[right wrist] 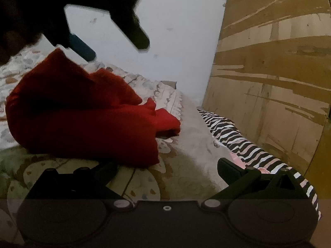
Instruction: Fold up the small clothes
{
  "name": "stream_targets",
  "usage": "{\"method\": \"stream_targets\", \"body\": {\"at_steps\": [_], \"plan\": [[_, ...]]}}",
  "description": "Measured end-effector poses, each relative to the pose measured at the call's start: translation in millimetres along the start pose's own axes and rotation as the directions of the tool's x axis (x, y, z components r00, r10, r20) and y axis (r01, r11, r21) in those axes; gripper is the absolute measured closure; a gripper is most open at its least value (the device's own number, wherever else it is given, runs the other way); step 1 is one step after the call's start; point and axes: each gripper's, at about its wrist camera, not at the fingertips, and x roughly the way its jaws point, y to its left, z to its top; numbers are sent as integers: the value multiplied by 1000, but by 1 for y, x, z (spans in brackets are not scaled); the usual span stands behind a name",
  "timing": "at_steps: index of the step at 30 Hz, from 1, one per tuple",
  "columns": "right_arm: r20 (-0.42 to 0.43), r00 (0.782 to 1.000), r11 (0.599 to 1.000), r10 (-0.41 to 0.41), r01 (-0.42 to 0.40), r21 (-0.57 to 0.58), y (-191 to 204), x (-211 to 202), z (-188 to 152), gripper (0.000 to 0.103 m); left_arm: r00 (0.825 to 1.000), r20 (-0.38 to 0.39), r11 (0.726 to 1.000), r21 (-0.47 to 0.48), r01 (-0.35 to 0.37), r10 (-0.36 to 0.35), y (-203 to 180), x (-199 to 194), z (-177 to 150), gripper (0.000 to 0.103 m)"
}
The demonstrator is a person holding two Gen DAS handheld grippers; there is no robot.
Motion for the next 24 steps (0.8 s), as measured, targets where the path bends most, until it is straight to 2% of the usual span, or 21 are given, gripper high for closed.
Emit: {"method": "stream_targets", "body": {"at_steps": [3,6,10,13,15,16,19,21,23,24], "plan": [[69,997,996,38,-43,77,-13,-10,6,0,998,44,999,-20,-37,37,6,-26,-1,1],[93,994,993,50,-59,102,-20,-10,15,0,993,50,993,-46,-104,107,19,-44,-7,0],[99,988,980,115,-129,154,-32,0,30,0,981,-5,979,-72,-193,193,43,-48,-25,0],[109,967,941,230,-250,229,-47,16,50,0,978,-59,974,-102,-204,199,59,-41,-39,0],[97,936,892,339,-352,284,-56,34,67,0,982,-72,977,-112,-182,175,67,-36,-48,0],[92,913,858,398,-406,314,-60,45,75,0,984,-68,979,-110,-171,164,69,-34,-52,0],[63,822,740,566,-541,400,-64,82,100,0,986,-50,983,-77,-165,161,70,-26,-60,0],[61,774,690,630,-593,415,-60,100,113,0,981,-59,981,-39,-188,185,69,-19,-62,0],[56,741,657,669,-626,420,-53,120,125,0,982,-65,984,-15,-179,178,68,-15,-65,1],[36,739,655,673,-618,436,-49,132,129,0,983,-63,985,-9,-174,174,67,-13,-66,1]]}}
